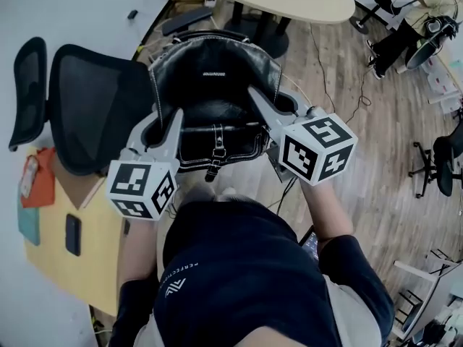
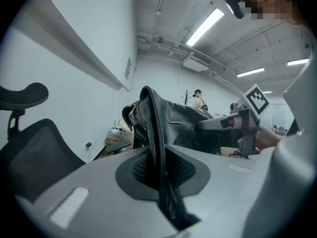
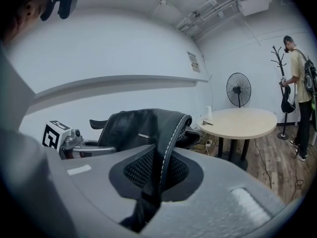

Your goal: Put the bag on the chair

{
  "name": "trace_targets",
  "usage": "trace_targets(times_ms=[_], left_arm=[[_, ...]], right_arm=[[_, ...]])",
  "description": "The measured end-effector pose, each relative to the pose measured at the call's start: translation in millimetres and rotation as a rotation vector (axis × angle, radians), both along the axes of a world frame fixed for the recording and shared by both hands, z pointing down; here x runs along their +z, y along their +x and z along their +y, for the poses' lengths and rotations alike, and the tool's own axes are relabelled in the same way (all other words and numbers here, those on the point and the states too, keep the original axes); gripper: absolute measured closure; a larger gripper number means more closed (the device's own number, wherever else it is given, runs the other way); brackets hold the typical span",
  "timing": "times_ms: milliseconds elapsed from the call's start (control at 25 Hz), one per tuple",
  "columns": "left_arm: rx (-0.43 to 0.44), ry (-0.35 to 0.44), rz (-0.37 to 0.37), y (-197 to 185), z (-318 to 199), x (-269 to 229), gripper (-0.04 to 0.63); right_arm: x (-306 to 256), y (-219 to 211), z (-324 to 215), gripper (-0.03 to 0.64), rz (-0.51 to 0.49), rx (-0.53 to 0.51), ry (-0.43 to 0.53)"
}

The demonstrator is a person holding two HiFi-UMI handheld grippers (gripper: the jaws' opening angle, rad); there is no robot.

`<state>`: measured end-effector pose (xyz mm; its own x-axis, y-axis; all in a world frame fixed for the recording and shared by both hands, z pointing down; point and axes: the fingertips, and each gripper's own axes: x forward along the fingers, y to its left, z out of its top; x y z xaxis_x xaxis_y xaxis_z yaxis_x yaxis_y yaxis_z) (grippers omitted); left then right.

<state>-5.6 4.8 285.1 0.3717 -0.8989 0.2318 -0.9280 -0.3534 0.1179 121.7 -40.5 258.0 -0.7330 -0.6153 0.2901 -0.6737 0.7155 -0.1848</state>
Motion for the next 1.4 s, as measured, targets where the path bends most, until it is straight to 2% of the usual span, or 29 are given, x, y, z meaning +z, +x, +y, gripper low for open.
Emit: trace_targets(times_ms=[280, 760, 920, 1400], left_arm=[[-0.017, 0.01, -0.013, -19, -34, -9, 0.545], [0.032, -0.003, 0.022, -56, -146, -7, 0.544], [0.025, 0.004, 0.027, -61, -158, -6, 0.543], [0.028, -0.065, 0.065, -91, -246, 61, 0.543]], right_arm=[[-8, -19, -36, 0.59, -0.003, -0.004, 0.01], [-9, -54, -141, 0.589, 0.019, 0.07, -0.003], [-8, -59, -153, 0.589, 0.015, 0.073, 0.006], [57, -88, -244, 0.588, 0.064, 0.097, -0.061]])
